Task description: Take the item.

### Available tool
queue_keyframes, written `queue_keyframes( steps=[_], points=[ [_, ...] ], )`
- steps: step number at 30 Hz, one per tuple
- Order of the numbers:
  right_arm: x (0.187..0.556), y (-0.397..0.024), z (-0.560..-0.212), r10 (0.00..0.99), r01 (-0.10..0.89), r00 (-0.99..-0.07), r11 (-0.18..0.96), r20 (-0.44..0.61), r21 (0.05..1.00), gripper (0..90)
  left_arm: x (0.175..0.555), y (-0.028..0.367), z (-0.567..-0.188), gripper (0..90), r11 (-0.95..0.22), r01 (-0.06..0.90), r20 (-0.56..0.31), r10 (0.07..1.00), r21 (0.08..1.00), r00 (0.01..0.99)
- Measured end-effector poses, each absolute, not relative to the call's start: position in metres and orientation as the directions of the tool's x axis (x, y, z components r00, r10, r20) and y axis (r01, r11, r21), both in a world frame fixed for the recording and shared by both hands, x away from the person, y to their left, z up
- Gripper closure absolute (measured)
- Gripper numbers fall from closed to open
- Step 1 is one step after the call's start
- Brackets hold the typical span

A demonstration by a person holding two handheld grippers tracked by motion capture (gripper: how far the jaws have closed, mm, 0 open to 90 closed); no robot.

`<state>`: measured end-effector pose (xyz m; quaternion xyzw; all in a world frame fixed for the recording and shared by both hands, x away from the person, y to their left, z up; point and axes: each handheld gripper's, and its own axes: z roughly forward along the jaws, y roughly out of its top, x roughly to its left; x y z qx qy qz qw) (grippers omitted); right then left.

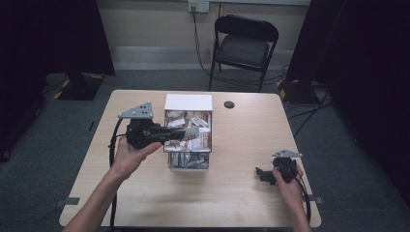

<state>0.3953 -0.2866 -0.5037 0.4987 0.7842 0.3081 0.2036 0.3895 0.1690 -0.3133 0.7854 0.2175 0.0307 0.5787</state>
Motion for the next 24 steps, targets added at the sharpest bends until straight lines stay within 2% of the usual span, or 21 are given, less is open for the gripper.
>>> queue_keyframes(
  steps=[9,20,24],
  points=[
    [0.395,-0.287,-0.504,0.907,0.657,-0.420,0.313,-0.012,0.686,0.0,0.384,0.166,-0.306,86.5,-0.231,0.292,-0.200,0.352,0.928,0.914],
    [0.395,-0.287,-0.504,0.907,0.657,-0.420,0.313,-0.011,0.686,0.0,0.375,0.169,-0.292,86.5,-0.217,0.256,-0.166,0.363,0.942,0.917],
    [0.395,-0.287,-0.504,0.907,0.657,-0.420,0.313,-0.012,0.686,0.0,0.376,0.170,-0.288,86.5,-0.263,0.248,-0.139,0.372,0.932,0.918]
  ],
)
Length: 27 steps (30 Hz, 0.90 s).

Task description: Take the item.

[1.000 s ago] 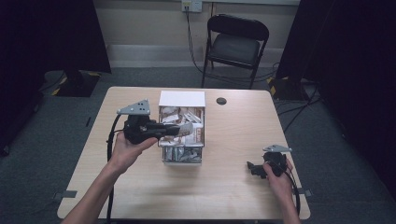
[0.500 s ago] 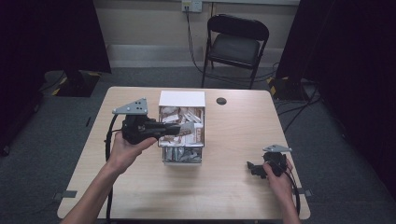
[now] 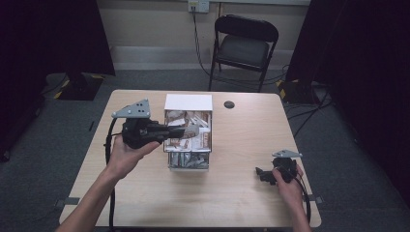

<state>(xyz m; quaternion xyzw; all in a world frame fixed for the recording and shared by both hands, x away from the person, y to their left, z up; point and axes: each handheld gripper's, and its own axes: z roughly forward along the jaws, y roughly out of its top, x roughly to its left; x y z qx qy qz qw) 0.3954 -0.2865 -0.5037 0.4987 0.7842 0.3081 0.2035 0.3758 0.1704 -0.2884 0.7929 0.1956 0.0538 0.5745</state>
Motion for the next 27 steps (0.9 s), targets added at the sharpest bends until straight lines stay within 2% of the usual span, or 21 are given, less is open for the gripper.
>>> queue_keyframes(
  steps=[2,9,27],
  points=[
    [0.395,-0.287,-0.504,0.907,0.657,-0.420,0.313,-0.012,0.686,0.0,0.372,0.173,-0.288,86.5,-0.272,0.238,-0.118,0.392,0.932,0.912],
    [0.395,-0.287,-0.504,0.907,0.656,-0.420,0.313,-0.013,0.687,0.0,0.371,0.180,-0.294,86.5,-0.232,0.250,-0.148,0.384,0.940,0.911],
    [0.395,-0.287,-0.504,0.907,0.656,-0.420,0.313,-0.012,0.686,0.0,0.364,0.214,-0.273,86.5,-0.171,0.204,-0.119,0.408,0.964,0.905]
  ],
)
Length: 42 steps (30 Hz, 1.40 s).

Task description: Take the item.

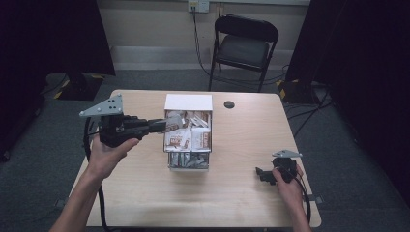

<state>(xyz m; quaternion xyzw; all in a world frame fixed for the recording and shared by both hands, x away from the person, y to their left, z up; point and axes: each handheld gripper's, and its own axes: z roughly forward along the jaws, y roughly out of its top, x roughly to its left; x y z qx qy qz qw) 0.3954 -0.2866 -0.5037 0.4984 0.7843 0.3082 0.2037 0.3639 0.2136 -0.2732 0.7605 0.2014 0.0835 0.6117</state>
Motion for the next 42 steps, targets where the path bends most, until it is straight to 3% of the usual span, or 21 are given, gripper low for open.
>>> queue_keyframes(
  steps=[42],
  points=[
    [0.395,-0.287,-0.504,0.907,0.657,-0.420,0.313,-0.012,0.686,0.0,0.363,0.276,-0.274,86.5,-0.130,0.240,-0.139,0.524,0.962,0.840]
  ],
)
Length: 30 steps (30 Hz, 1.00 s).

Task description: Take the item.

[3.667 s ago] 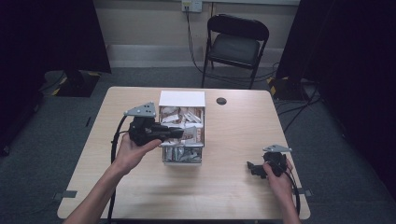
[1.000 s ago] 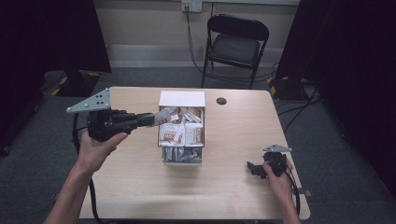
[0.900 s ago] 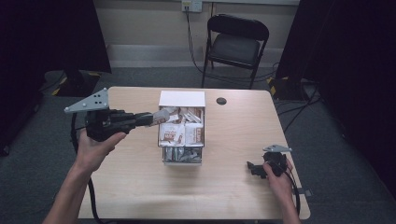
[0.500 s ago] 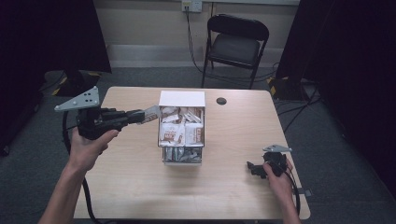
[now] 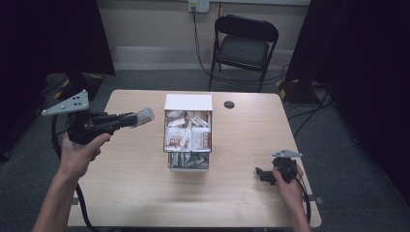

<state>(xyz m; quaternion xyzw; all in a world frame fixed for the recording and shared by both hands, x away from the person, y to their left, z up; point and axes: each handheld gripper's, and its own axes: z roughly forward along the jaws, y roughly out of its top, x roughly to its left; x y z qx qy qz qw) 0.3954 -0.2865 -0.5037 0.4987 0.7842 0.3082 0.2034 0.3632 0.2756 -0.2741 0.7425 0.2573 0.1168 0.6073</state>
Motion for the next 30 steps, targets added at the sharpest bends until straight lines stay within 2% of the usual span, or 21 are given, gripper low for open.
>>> queue_keyframes(
  steps=[30],
  points=[
    [0.395,-0.287,-0.504,0.907,0.656,-0.420,0.312,-0.011,0.687,0.0,0.384,0.289,-0.306,86.5,-0.149,0.335,-0.180,0.611,0.930,0.771]
  ],
)
